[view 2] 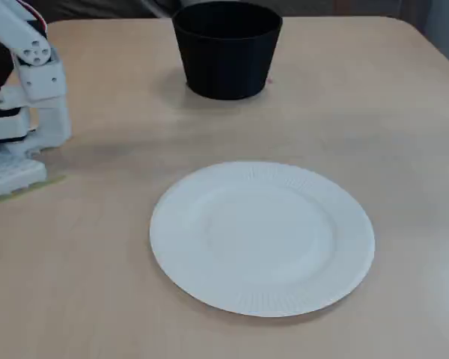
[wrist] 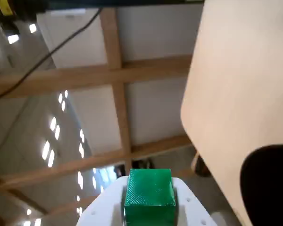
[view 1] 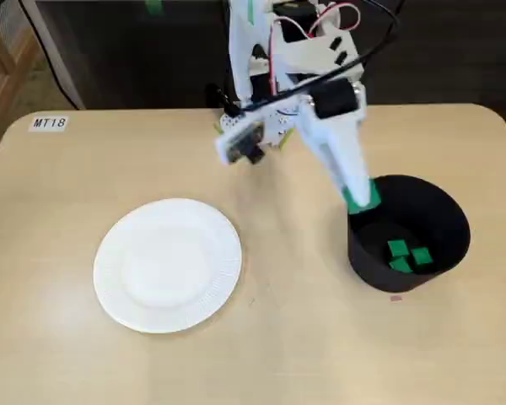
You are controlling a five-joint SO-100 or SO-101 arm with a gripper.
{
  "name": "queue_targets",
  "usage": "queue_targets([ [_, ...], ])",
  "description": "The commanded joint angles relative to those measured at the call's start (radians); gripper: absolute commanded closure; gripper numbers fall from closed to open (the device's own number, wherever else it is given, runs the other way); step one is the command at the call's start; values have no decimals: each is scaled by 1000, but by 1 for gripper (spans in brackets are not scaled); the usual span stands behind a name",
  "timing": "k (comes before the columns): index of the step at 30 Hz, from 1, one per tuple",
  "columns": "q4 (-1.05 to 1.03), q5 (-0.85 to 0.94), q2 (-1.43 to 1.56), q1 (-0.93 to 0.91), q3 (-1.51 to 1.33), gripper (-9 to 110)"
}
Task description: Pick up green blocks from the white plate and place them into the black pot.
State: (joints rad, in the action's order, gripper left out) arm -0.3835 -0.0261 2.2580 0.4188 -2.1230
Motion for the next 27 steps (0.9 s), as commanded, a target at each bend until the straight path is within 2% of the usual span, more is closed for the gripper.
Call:
queue_targets([
  [1, 163, 14, 58, 101, -163, 104],
  [4, 295, 12, 44, 161, -275, 104],
  [11, 399, 25, -49, 206, -330, 104],
  [12, 400, 34, -55, 210, -330, 101],
  [16, 370, 94, -57, 222, -334, 74],
  [19, 314, 118, -54, 222, -322, 61],
  [24, 262, 129, -15, 218, -319, 57],
  [27, 241, 133, 20, 207, -319, 61],
])
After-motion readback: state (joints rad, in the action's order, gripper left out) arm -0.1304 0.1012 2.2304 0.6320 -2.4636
